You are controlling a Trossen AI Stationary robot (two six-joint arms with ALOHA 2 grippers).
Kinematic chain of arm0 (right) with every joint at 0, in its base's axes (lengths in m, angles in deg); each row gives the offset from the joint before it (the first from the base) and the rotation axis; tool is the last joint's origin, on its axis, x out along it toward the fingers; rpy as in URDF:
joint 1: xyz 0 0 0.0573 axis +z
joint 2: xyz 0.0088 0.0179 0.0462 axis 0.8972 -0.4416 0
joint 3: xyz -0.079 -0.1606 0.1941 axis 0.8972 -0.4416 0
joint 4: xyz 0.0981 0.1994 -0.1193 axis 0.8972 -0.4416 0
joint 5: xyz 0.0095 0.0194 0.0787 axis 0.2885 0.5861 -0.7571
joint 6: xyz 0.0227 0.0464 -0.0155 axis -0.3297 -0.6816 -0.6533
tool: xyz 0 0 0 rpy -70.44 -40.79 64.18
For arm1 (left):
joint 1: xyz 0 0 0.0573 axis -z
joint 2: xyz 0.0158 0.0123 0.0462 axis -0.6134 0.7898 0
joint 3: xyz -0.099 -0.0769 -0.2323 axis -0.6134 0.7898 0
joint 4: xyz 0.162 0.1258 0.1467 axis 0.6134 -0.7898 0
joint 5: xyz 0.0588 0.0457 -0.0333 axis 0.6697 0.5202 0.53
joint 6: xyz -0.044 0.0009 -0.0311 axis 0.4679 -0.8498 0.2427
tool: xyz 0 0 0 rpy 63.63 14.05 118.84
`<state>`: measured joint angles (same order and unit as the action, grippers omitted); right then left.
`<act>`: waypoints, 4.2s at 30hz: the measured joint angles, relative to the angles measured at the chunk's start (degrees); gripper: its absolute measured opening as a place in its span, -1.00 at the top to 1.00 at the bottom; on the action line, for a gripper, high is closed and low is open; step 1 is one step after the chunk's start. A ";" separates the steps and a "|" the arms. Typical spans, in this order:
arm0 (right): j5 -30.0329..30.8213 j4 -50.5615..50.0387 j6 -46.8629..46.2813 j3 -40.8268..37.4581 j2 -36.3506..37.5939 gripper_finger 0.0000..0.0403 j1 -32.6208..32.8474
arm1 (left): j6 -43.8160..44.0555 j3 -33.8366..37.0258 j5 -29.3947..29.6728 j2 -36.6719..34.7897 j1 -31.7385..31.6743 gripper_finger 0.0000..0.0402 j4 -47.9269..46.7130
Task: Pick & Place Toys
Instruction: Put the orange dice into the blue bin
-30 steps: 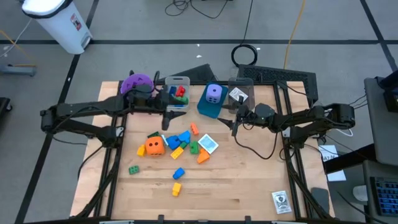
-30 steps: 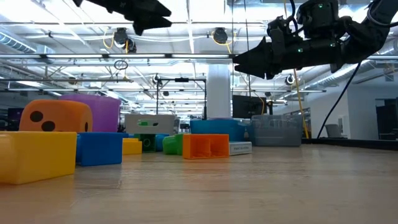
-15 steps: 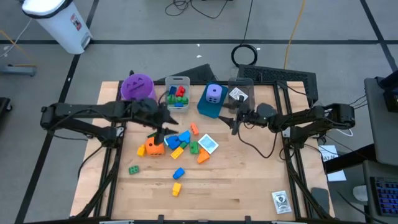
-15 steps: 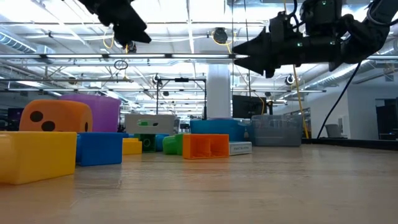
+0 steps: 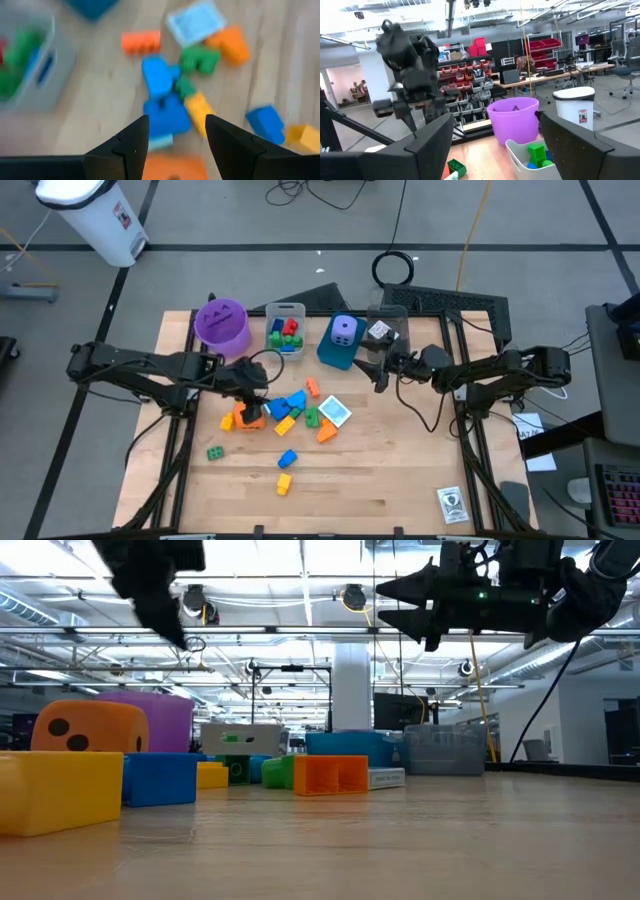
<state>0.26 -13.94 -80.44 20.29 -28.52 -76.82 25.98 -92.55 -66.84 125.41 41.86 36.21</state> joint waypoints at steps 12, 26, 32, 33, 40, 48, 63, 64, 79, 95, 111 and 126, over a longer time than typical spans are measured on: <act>-3.26 -3.14 -0.42 0.01 0.02 -0.43 0.03 | 10.95 0.02 -2.42 0.32 4.03 -0.01 -13.73; -14.73 -11.10 8.36 0.01 0.02 -0.43 9.99 | 10.05 0.02 -2.22 0.75 -0.84 -0.01 -13.77; -6.82 -13.61 16.59 0.01 0.02 -0.43 15.15 | 10.03 0.02 -6.85 0.75 -5.32 -0.04 -13.88; -5.91 -14.23 17.20 0.01 0.02 -0.43 15.51 | 9.99 0.02 -7.46 0.75 -6.03 -0.06 -13.85; -5.92 -15.58 17.22 0.01 0.02 -0.43 14.02 | 9.96 0.02 -11.56 0.75 -10.83 -0.35 -13.87; -5.79 -16.55 17.20 0.01 0.02 -0.43 13.06 | 8.98 0.02 -14.47 0.83 -12.76 -0.66 -13.72; -5.73 -17.35 17.62 0.01 0.02 -0.43 12.97 | 4.90 0.02 -17.24 9.38 -9.53 -0.72 -13.85; -5.73 -17.35 17.62 0.01 0.02 -0.43 12.97 | 5.31 0.02 -17.24 9.37 -9.53 -0.72 -13.90; -5.68 -17.33 17.00 0.01 0.02 -0.43 12.97 | -0.71 0.02 -17.07 8.95 -8.67 -0.73 -20.83; -1.42 -17.53 17.16 0.01 0.02 -0.43 12.97 | 3.50 0.02 -13.31 8.98 -3.06 -0.97 -19.04; -1.44 -18.16 17.18 0.01 0.02 -0.43 12.97 | 8.15 0.02 -7.35 9.02 -2.71 -0.94 -19.20; -1.46 -18.18 17.40 0.01 0.02 -0.43 12.97 | 6.38 0.06 -4.71 9.95 1.53 -0.94 -14.39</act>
<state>-1.20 -32.13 -63.05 20.30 -28.50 -63.85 32.36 -92.49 -71.55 135.36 43.40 21.82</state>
